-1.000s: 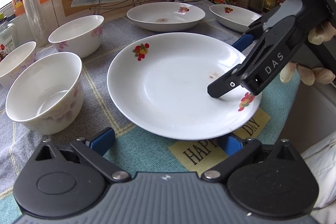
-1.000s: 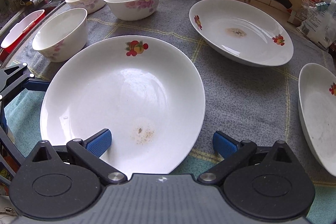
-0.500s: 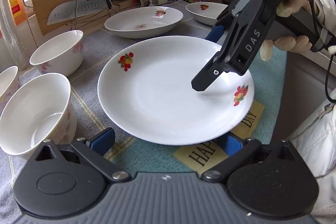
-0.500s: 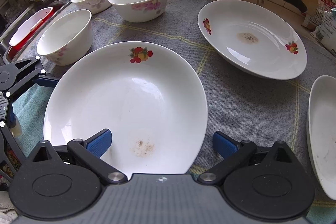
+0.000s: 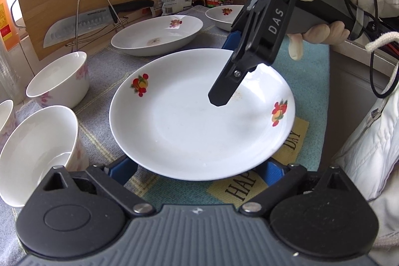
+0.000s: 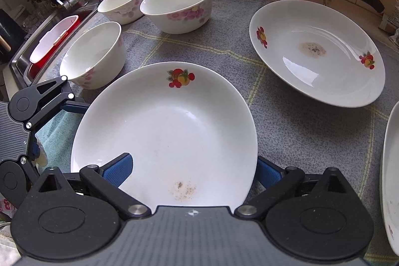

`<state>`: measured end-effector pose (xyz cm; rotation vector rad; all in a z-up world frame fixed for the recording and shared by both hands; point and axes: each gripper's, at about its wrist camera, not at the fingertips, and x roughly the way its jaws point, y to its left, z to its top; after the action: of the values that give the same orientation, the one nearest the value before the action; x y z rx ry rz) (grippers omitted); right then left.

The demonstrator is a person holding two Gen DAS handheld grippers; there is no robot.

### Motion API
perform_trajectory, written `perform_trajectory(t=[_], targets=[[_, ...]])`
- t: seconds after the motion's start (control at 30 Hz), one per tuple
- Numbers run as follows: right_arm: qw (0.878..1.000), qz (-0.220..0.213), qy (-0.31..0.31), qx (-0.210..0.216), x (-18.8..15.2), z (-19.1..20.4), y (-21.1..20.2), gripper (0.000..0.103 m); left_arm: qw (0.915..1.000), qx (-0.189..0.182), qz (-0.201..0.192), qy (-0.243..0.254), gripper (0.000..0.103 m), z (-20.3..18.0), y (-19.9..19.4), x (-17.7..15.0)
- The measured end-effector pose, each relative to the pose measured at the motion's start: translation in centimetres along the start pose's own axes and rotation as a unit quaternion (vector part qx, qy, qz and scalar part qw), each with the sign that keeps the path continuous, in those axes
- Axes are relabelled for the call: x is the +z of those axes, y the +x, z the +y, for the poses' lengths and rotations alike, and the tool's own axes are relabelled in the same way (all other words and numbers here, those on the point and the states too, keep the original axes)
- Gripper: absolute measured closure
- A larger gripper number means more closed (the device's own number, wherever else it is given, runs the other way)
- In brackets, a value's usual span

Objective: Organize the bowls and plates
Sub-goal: 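Lift the flat plate by its rim with the right gripper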

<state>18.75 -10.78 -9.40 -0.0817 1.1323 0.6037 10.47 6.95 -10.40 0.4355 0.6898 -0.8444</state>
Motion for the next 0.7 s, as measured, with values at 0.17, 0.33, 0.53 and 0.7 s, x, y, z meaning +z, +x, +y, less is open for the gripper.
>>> perform_trajectory(t=[0.17,0.33,0.53,0.7], targets=[[1.0,0.005,0.002,0.022,0.2,-0.5,0.0,0.001,1.0,-0.002,-0.007,-0.006,0.006,-0.1,-0.2,-0.3],[0.999,0.014,-0.003,0.036,0.6,-0.7,0.0,0.005,0.9999,-0.005,-0.009,0.0,0.007,0.0,-0.5,-0.4],[0.999,0.021,-0.001,0.049,1.3,-1.4,-0.1,0.011,0.9999,-0.008,-0.009,0.011,0.007,0.1,-0.6,-0.3],[0.998,0.022,0.008,0.056,1.7,-1.9,0.0,0.015,0.9997,-0.014,-0.006,0.018,0.008,0.2,-0.8,-0.3]])
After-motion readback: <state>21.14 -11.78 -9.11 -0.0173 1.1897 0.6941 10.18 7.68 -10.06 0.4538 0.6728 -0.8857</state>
